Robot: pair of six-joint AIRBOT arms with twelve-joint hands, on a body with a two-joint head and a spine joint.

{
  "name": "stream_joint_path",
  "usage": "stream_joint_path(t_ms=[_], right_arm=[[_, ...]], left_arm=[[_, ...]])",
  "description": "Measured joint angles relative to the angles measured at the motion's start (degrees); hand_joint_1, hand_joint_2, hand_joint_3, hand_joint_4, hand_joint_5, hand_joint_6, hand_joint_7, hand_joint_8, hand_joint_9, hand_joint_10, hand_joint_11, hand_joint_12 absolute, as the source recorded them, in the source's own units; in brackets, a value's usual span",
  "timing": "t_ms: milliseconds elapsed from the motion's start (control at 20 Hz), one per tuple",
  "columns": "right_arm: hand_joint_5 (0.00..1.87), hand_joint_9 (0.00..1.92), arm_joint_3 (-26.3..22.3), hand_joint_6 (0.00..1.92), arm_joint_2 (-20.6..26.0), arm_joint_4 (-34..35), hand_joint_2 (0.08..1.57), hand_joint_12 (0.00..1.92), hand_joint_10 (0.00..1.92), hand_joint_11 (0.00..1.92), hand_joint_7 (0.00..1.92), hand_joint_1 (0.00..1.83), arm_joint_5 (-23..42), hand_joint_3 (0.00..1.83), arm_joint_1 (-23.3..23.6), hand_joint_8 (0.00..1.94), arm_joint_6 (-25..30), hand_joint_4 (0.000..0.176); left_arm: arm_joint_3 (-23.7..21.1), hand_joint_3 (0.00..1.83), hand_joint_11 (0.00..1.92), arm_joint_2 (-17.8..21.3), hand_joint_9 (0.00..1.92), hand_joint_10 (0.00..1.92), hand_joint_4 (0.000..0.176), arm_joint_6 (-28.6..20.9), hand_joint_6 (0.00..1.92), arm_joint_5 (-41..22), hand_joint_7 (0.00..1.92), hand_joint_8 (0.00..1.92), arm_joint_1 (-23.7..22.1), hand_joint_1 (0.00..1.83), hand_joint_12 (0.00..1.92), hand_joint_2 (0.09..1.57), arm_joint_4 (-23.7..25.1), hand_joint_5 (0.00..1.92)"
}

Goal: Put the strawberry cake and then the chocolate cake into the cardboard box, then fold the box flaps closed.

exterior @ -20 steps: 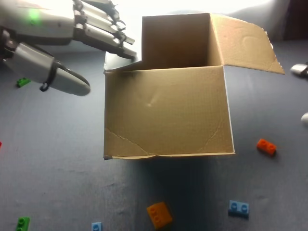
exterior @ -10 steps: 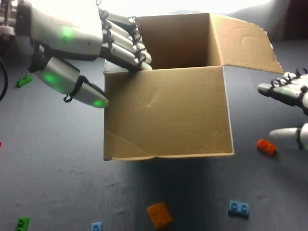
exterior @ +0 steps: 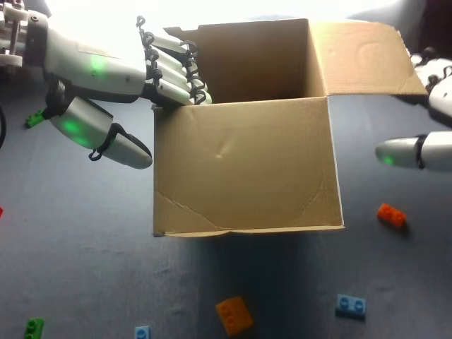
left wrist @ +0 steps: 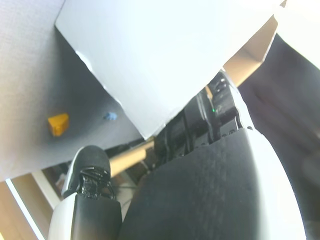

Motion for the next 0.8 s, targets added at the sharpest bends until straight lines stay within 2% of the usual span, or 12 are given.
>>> stream_joint_path(t_ms=[150, 350, 800], right_arm=[[0.04, 0.06, -2.32, 0.02, 2.54, -0.74, 1.23, 0.00, 0.02, 0.00, 0.13, 0.00, -0.87, 0.02, 3.93, 0.01, -0.17, 0.000], [0.01, 0.02, -5.31, 0.00, 3.69, -2.86, 1.23, 0.00, 0.01, 0.00, 0.07, 0.00, -3.39, 0.02, 9.81, 0.00, -0.76, 0.000], [0.04, 0.05, -8.83, 0.02, 4.11, -2.58, 1.27, 0.00, 0.02, 0.00, 0.08, 0.00, -9.64, 0.03, 17.86, 0.01, -1.25, 0.000]], left_arm=[[0.83, 0.00, 0.06, -0.20, 0.36, 0.00, 0.000, -0.50, 0.00, -0.28, 0.34, 0.00, -0.90, 0.06, 0.79, 1.26, 0.50, 0.35], [3.06, 0.00, 0.08, -0.28, 0.36, 0.00, 0.000, -2.16, 0.00, -0.24, 0.35, 0.00, -4.76, 0.02, 0.78, 1.26, -0.46, 0.35], [10.54, 0.00, 0.07, -0.22, 0.36, 0.00, 0.000, -4.46, 0.00, -0.90, 0.33, 0.00, -8.87, 0.00, 0.76, 1.27, 0.87, 0.34]])
